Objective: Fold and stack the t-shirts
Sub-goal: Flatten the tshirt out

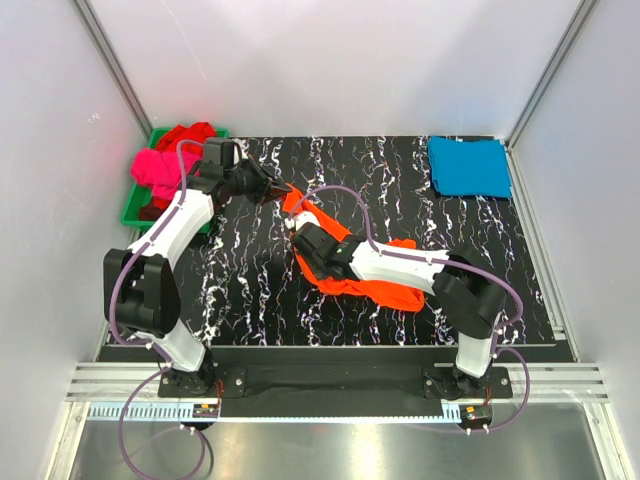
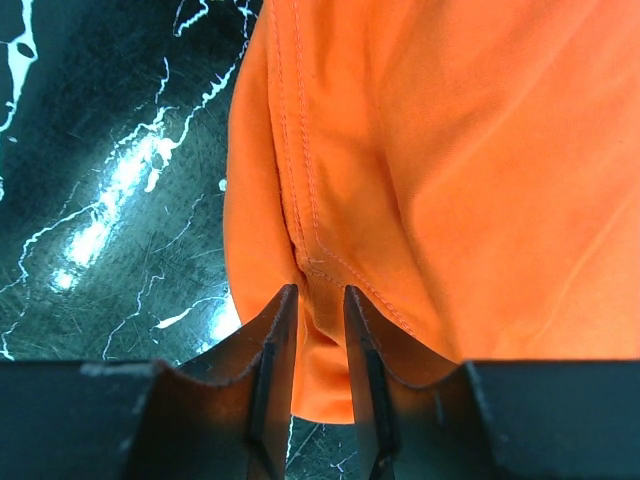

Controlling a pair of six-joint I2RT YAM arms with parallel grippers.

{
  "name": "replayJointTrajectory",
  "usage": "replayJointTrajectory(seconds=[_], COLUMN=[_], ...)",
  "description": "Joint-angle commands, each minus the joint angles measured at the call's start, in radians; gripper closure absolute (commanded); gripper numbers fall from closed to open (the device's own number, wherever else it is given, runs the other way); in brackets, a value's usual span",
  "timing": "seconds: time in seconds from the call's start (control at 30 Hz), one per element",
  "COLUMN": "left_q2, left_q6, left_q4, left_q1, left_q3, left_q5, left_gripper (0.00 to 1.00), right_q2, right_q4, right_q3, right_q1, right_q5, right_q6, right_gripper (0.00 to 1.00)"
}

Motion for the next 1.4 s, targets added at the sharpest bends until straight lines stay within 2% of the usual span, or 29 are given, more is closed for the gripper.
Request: replayJointTrajectory(seconds=[0.0,0.13,0.23,0.33,0.43,0.47,0.67,0.7,0.73,0.8,0.87,0.9,0.93,1.13,1.23,1.37], left_q2=[-0.019,-0.019,-0.019,-0.019,-0.021,-0.021,-0.021,-0.021,-0.021,-0.021,-0.021,-0.021,-0.021,-0.024,-0.022,-0.018], left_q6=[0.011,0.012,0.012,0.017,0.023,0.023,0.039,0.039,0.037,0.032,0.032,0.035,0.035,0.040,0.045,0.046], left_q4=[0.006,0.005,0.006,0.002,-0.004,-0.006,-0.018,-0.012,-0.009,0.000,0.003,0.003,0.002,-0.003,-0.003,-0.004], left_q1=[0.001,0.001,0.001,0.001,0.001,0.001,0.001,0.001,0.001,0.000,0.000,0.000,0.000,-0.002,-0.002,0.000], left_q3=[0.042,0.042,0.044,0.044,0.041,0.041,0.035,0.032,0.030,0.024,0.024,0.023,0.026,0.030,0.029,0.021], left_q5=[0.004,0.004,0.002,0.001,-0.004,-0.005,-0.019,-0.019,-0.018,-0.012,-0.012,-0.008,-0.010,-0.008,-0.008,0.002], left_gripper=[1.00,1.00,1.00,1.00,1.00,1.00,1.00,1.00,1.00,1.00,1.00,1.00,1.00,1.00,1.00,1.00], right_q2=[0.013,0.015,0.003,-0.010,-0.020,-0.026,-0.100,-0.118,-0.122,-0.115,-0.108,-0.103,-0.103,-0.089,-0.071,-0.046], right_q4=[0.008,0.002,0.017,0.017,0.014,0.011,-0.032,-0.026,-0.023,-0.032,-0.035,-0.032,-0.029,-0.047,-0.052,-0.043], right_q3=[0.006,0.000,-0.016,-0.019,-0.019,-0.017,-0.026,-0.043,-0.049,-0.051,-0.049,-0.051,-0.049,-0.028,-0.019,-0.014], right_q1=[0.005,0.005,0.005,0.005,0.004,0.004,0.004,0.004,0.004,0.002,0.002,0.002,0.003,-0.001,-0.001,-0.003], right_q5=[0.027,0.023,0.039,0.043,0.059,0.062,0.076,0.060,0.034,0.008,-0.016,-0.038,-0.065,-0.044,-0.041,-0.033], right_q6=[0.012,0.024,0.030,0.025,0.021,0.019,0.002,-0.002,-0.004,0.005,0.013,0.010,0.010,0.024,0.010,-0.005], right_gripper=[0.67,0.65,0.71,0.79,0.97,1.00,0.98,0.94,0.83,0.78,0.87,0.96,1.00,1.00,0.82,0.77])
